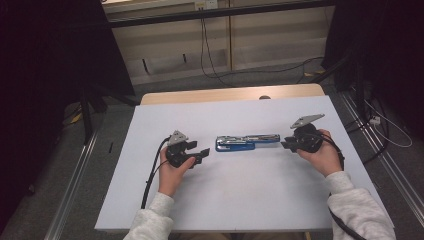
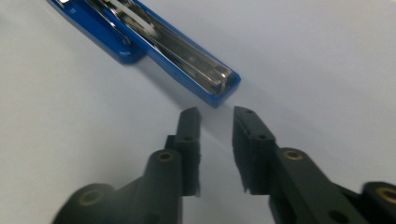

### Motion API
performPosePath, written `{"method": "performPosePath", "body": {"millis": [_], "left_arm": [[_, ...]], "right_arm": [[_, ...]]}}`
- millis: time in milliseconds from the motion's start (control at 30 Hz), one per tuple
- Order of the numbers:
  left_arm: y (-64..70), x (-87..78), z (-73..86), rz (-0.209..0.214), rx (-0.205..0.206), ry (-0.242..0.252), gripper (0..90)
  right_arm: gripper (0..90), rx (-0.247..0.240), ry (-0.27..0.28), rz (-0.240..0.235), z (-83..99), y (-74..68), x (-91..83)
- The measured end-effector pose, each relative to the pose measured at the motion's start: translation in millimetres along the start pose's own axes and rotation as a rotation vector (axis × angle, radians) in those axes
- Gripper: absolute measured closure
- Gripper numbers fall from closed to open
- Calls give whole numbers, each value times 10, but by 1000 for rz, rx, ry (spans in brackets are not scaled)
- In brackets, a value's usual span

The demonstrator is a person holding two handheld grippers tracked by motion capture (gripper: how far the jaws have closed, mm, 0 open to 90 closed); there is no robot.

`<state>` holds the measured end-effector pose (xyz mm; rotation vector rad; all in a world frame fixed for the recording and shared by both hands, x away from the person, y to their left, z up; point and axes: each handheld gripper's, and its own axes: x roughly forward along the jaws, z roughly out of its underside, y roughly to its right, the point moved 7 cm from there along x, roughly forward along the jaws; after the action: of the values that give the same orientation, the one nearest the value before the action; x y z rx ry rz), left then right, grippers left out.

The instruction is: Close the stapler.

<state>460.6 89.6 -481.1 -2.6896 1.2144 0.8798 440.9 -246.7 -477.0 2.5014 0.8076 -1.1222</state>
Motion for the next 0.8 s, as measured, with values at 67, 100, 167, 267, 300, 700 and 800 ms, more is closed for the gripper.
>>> {"method": "performPosePath", "body": {"millis": [67, 100, 167, 267, 300, 700, 800], "left_arm": [[-12, 44, 3, -7, -10, -17, 508], [-20, 70, 8, -14, -13, -31, 552], [-23, 125, 30, -13, -24, -51, 628], [-50, 215, 79, -21, -28, -77, 757], [-60, 241, 91, -25, -25, -90, 784], [-16, 493, -109, 9, 16, -122, 892], [2, 544, -114, 13, 18, -132, 892]], "right_arm": [[814, -3, -11, 4, 20, -2, 32], [840, 1, -9, 6, 23, 2, 49], [867, 6, -21, 23, 36, 23, 84], [891, 17, -37, 27, 52, 33, 140], [891, 15, -42, 24, 57, 31, 159], [900, 4, -45, 23, 17, 59, 251], [900, -4, -47, 13, 18, 43, 275]]}}
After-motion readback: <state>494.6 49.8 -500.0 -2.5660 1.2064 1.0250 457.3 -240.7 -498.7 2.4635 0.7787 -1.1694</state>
